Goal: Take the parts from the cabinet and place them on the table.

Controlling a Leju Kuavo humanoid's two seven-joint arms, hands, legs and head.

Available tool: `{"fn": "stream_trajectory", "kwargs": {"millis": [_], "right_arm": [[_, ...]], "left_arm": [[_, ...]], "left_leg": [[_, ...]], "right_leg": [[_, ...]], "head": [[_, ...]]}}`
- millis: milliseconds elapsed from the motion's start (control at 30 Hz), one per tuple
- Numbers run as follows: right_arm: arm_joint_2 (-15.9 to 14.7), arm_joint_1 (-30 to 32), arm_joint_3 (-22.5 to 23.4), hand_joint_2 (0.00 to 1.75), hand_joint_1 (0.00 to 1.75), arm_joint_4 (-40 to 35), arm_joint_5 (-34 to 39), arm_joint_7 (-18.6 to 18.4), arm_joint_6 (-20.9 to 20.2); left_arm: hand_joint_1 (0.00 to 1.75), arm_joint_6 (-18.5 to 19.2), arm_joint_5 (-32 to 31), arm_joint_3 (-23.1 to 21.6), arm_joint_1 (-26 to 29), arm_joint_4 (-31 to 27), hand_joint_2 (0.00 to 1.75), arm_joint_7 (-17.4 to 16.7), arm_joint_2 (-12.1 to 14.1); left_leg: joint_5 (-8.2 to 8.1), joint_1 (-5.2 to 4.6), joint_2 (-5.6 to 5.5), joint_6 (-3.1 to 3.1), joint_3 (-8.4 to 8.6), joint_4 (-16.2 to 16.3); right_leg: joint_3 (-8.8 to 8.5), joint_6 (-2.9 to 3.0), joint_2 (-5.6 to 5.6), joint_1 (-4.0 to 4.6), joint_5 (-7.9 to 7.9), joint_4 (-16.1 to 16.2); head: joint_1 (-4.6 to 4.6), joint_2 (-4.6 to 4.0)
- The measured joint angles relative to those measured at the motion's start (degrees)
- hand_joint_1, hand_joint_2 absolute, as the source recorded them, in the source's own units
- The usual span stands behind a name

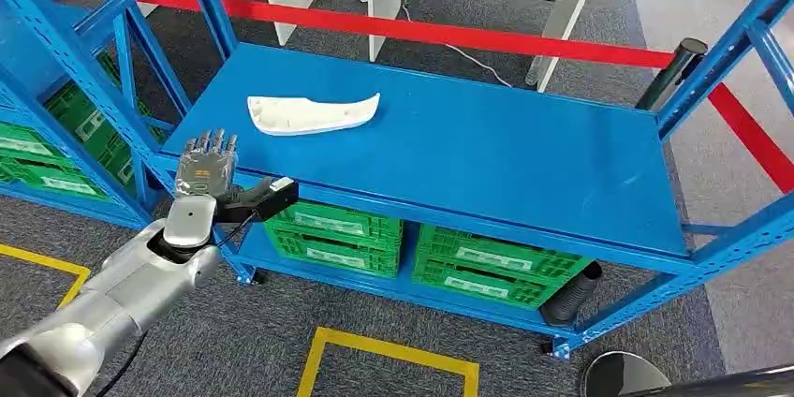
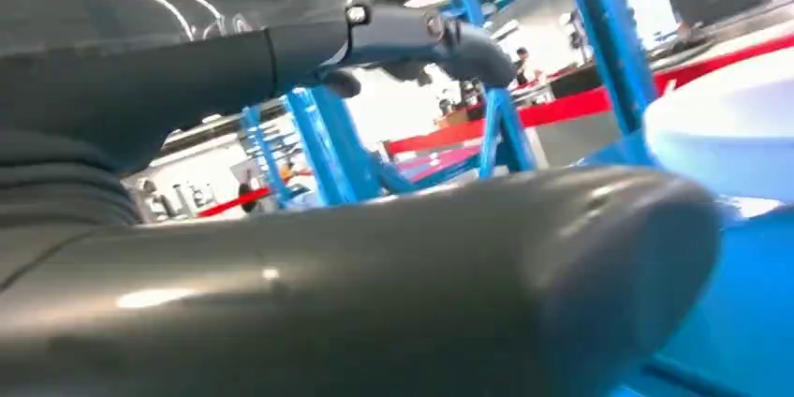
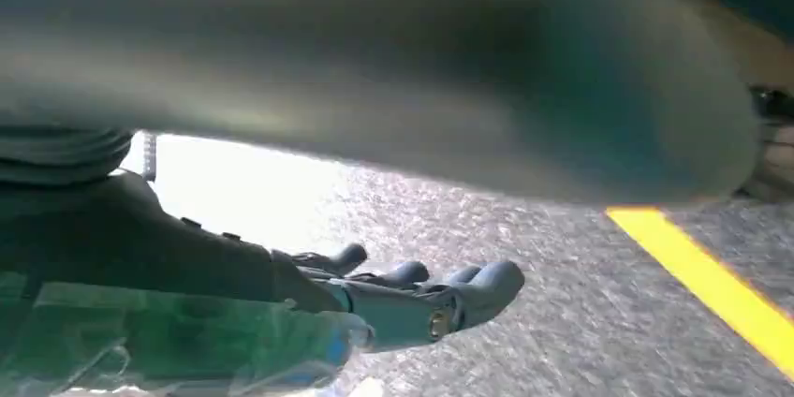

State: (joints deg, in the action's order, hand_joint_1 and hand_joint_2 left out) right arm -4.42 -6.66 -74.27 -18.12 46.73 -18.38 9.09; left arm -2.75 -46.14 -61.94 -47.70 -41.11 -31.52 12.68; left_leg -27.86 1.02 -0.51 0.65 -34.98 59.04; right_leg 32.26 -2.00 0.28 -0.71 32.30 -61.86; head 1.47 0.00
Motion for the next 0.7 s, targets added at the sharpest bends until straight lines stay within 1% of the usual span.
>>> {"fn": "stream_trajectory", "kwargs": {"millis": [33, 67, 100, 133, 167, 200, 233, 267, 300, 333, 367, 400, 500, 667, 700], "right_arm": [[0.0, 0.0, 0.0, 0.00, 0.00, 0.0, 0.0, 0.0, 0.0], [0.0, 0.0, 0.0, 0.00, 0.00, 0.0, 0.0, 0.0, 0.0], [0.0, 0.1, 0.0, 0.00, 0.00, 0.0, 0.0, 0.0, -0.1], [0.0, 0.2, -0.1, 0.00, 0.00, 0.0, 0.0, 0.0, -0.1], [0.0, 0.3, -0.1, 0.00, 0.00, 0.0, 0.0, 0.0, -0.1], [0.0, 0.2, -0.1, 0.00, 0.00, 0.0, 0.0, 0.0, -0.1], [0.0, 0.2, -0.1, 0.00, 0.00, 0.0, 0.0, 0.0, -0.1], [0.0, 0.2, -0.1, 0.00, 0.00, 0.0, 0.0, 0.0, -0.1], [-0.1, 0.2, -0.2, 0.00, 0.00, 0.0, 0.0, 0.1, -0.1], [-0.1, 0.0, -0.2, 0.00, 0.00, 0.0, -0.1, 0.1, -0.1], [-0.1, -0.1, -0.2, 0.00, 0.00, 0.0, -0.2, 0.1, -0.1], [0.0, 0.1, -0.2, 0.00, 0.00, 0.0, -0.2, 0.1, -0.1], [-0.1, 0.1, -0.2, 0.00, 0.00, 0.0, -0.4, 0.1, -0.1], [-0.1, 0.1, -0.2, 0.00, 0.00, 0.0, -0.7, 0.1, -0.2], [-0.1, 0.0, -0.2, 0.00, 0.00, 0.0, -0.7, 0.1, -0.2]], "left_arm": [[0.00, 0.0, -0.2, 0.0, 0.0, -0.1, 0.00, 0.2, 0.0], [0.00, -0.1, -0.4, -0.1, 0.1, -0.1, 0.00, 0.3, -0.1], [0.00, -0.3, -0.7, -0.1, 0.3, -0.1, 0.00, 0.5, -0.1], [0.00, -0.4, -0.8, -0.2, 0.4, -0.1, 0.00, 0.6, -0.2], [0.00, -0.7, -1.1, -0.3, 0.5, -0.1, 0.00, 0.8, -0.2], [0.00, -0.9, -1.4, -0.3, 0.4, -0.1, 0.00, 1.2, -0.2], [0.00, -1.1, -1.5, -0.3, 0.4, -0.4, 0.00, 1.4, -0.3], [0.00, -1.2, -1.6, -0.4, 0.4, -0.6, 0.00, 1.7, -0.3], [0.00, -1.5, -1.7, -0.4, 0.3, -0.6, 0.00, 2.0, -0.5], [0.00, -1.8, -1.7, -0.5, 0.4, -0.7, 0.00, 2.4, -0.6], [0.00, -2.0, -1.8, -0.5, 0.4, -0.9, 0.00, 2.9, -0.5], [0.00, -2.1, -1.8, -0.5, 0.4, -0.9, 0.00, 3.2, -0.6], [0.00, -2.7, -2.1, -0.5, 0.4, -1.2, 0.00, 3.9, -0.9], [0.00, -3.3, -2.4, -0.5, 0.2, -1.4, 0.00, 4.9, -1.4], [0.00, -3.3, -2.4, -0.5, 0.2, -1.4, 0.00, 5.0, -1.5]], "left_leg": [[-0.19, -0.04, 0.02, 0.27, 0.15, 0.0], [-0.41, -0.10, 0.02, 0.40, 0.30, 0.0], [-0.67, -0.19, 0.02, 0.48, 0.49, 0.0], [-0.92, -0.24, 0.00, 0.48, 0.81, 0.0], [-1.21, -0.26, -0.02, 0.46, 1.25, 0.0], [-1.63, -0.28, -0.05, 0.37, 1.85, 0.0], [-2.08, -0.29, -0.06, 0.21, 2.53, 0.0], [-2.52, -0.28, -0.07, -0.01, 2.80, 0.0], [-2.72, -0.64, -0.11, -0.40, 2.84, 0.1], [-2.71, -0.47, -0.18, -0.70, 2.69, 0.1], [-3.04, -0.53, -0.17, -0.86, 2.54, 0.4], [-2.93, -0.47, -0.16, -0.60, 2.64, 0.3], [-2.89, -0.48, 0.04, -0.69, 3.00, -0.3], [-2.74, -0.48, 0.04, -1.04, 3.38, -0.9], [-2.74, -0.48, 0.04, -1.22, 3.44, -0.9]], "right_leg": [[2.76, -0.09, 0.01, -0.01, 1.75, -4.9], [5.52, -0.13, 0.02, 0.01, 3.00, -9.3], [8.20, -0.09, 0.02, 0.03, 3.35, -12.8], [9.51, -0.02, 0.02, 0.02, 2.26, -13.5], [9.47, 0.10, 0.03, 0.04, 0.21, -12.0], [8.46, 0.36, 0.02, 0.07, -3.03, -8.3], [6.91, 0.65, 0.02, 0.09, -6.52, -3.5], [5.86, 1.01, 0.00, 0.23, -8.59, 0.3], [5.37, 1.09, 0.04, 0.56, -7.92, 0.4], [4.61, 1.33, 0.06, 0.58, -7.13, 1.8], [4.63, 1.28, 0.17, 0.44, -6.87, 2.3], [4.61, 1.20, 0.27, 0.45, -6.79, 2.3], [4.63, 1.47, 0.50, 0.50, -6.63, 2.3], [4.51, 1.84, 0.46, 0.52, -6.45, 2.3], [4.47, 1.84, 0.46, 0.53, -6.45, 2.3]], "head": [[0.15, 0.00], [0.17, 0.00], [0.15, 0.00], [0.20, 0.00], [0.22, 0.00], [0.20, 0.00], [0.24, 0.00], [0.26, 0.00], [-0.03, 0.00], [0.11, 0.00], [0.02, 0.02], [0.09, 0.00], [0.04, 0.00], [0.04, 0.00], [0.04, 0.00]]}}
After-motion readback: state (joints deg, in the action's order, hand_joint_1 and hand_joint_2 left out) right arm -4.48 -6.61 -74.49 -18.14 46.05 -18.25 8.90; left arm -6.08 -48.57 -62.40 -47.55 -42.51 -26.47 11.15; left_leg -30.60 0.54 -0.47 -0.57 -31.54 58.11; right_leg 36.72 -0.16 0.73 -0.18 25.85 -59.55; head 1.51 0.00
